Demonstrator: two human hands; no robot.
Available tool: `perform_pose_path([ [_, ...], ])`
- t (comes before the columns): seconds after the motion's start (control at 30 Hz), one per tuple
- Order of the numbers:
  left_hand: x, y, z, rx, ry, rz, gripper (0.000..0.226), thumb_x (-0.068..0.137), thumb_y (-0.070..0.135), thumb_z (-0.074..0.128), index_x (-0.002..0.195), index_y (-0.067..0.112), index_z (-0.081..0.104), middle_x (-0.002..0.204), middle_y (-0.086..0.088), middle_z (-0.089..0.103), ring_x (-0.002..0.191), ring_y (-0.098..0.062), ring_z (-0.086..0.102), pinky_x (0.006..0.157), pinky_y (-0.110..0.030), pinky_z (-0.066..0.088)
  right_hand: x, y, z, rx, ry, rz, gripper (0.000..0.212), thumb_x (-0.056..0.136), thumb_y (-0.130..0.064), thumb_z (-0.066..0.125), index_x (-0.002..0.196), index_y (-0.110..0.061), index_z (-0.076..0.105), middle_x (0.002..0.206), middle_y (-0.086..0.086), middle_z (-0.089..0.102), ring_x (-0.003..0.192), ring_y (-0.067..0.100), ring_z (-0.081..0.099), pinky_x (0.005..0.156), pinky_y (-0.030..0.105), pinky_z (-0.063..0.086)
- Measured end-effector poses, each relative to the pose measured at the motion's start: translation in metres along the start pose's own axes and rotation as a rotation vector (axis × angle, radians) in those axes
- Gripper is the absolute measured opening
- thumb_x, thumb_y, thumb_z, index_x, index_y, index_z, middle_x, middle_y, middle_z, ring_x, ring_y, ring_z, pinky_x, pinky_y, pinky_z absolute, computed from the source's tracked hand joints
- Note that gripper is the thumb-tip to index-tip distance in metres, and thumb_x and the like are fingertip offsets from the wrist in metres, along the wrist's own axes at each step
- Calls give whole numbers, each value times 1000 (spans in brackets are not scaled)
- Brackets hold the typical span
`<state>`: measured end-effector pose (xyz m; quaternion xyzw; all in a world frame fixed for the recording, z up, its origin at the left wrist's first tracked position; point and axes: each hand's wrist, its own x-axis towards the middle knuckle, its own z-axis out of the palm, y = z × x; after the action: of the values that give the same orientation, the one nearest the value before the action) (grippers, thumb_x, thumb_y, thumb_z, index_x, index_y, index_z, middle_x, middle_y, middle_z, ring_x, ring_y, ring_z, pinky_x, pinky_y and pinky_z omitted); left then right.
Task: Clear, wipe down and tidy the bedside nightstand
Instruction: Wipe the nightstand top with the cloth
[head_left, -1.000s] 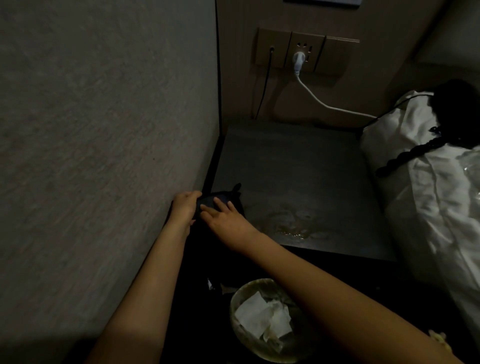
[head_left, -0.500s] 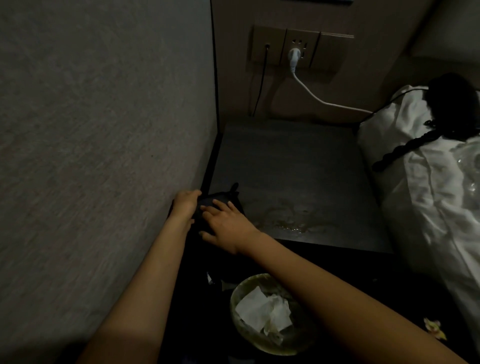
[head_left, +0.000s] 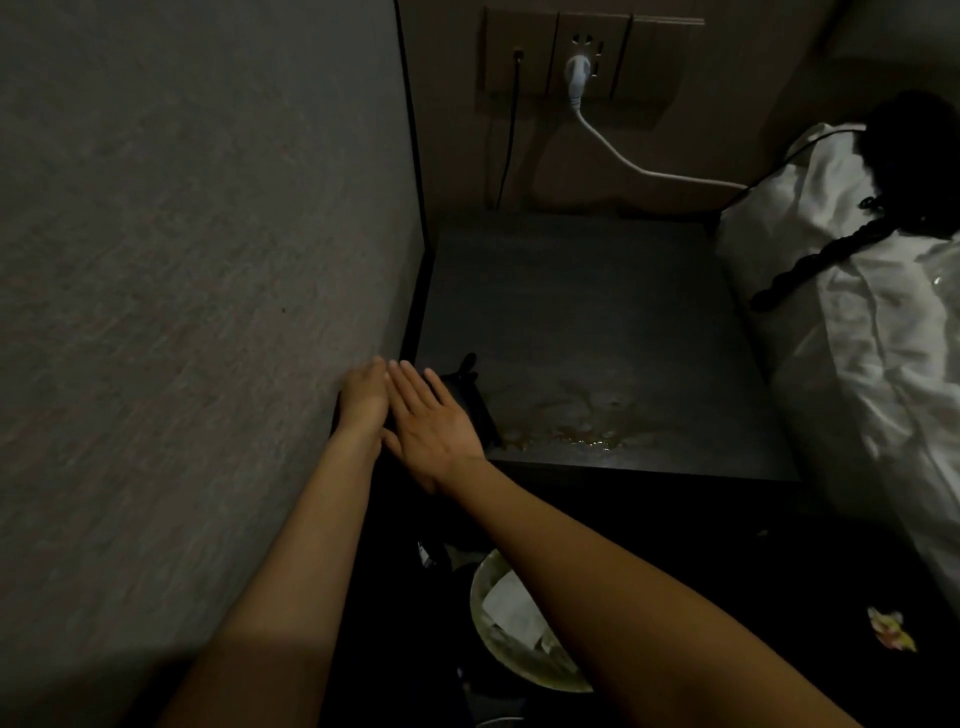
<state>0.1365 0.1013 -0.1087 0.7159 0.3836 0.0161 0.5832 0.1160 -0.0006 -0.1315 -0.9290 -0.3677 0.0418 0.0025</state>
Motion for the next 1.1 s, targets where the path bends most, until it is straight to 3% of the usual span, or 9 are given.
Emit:
perform_pose_path([
  [0.1,-3,-2,2,27,16,-22,43,104,31,31,114,3,62,105,-14,59,94,-26,56,80,-35,42,-1,2,0,4,9,-3,68,104,-47,15,156,-6,-2,165,9,-4,153,19,-8,124,39,-5],
  [0.17,-3,-5,5,58,-28,-37,48,104,35,28,125,4,58,125,-15,59,113,-29,56,94,-39,44,-3,5,-1,3,19,-19,69,104,-47,18,156,-6,-3,166,9,-4,153,19,-8,124,37,-7],
  [0.23,-2,-9,7,117,-79,-51,51,105,38,26,139,7,47,144,-15,46,130,-30,46,108,-41,35,-5,9,-2,10,29,-40,69,105,-47,19,156,-6,-4,166,8,-3,153,18,-8,123,35,-9],
  [0.3,-4,-11,13,169,-145,-48,51,105,38,25,147,11,34,154,-11,34,139,-26,35,111,-36,27,-8,14,-1,17,31,-42,70,105,-46,19,155,-5,-6,166,9,-4,152,18,-10,124,35,-8],
  [0.5,0,-12,26,42,-111,-126,61,104,46,17,144,6,41,150,-16,40,137,-29,39,112,-37,31,-20,31,2,24,45,-43,68,105,-47,15,156,-6,-5,165,9,-5,152,18,-10,124,37,-4],
  [0.77,16,-21,38,363,17,-130,61,105,38,15,143,-5,37,150,-24,36,137,-35,36,115,-39,27,-38,60,3,41,62,-51,67,105,-46,16,156,-7,-4,165,9,-6,153,18,-9,125,37,-1],
  [0.9,23,-20,41,398,49,-137,58,106,34,16,141,-7,37,150,-25,34,139,-35,34,115,-37,25,-43,71,5,53,72,-47,68,104,-47,15,156,-8,-4,165,8,-5,153,17,-8,125,38,0],
  [1.0,26,-20,41,190,-13,-188,53,106,31,21,144,-2,36,152,-18,34,139,-32,35,116,-39,26,-42,72,9,57,77,-35,69,103,-48,14,156,-8,-3,165,8,-4,153,18,-7,125,39,1],
  [1.1,19,-14,35,-222,-244,-369,44,105,24,29,138,4,48,142,-16,49,130,-30,48,109,-42,36,-40,66,12,58,90,-1,69,103,-48,11,156,-7,-4,165,9,-4,153,19,-8,125,38,-3],
])
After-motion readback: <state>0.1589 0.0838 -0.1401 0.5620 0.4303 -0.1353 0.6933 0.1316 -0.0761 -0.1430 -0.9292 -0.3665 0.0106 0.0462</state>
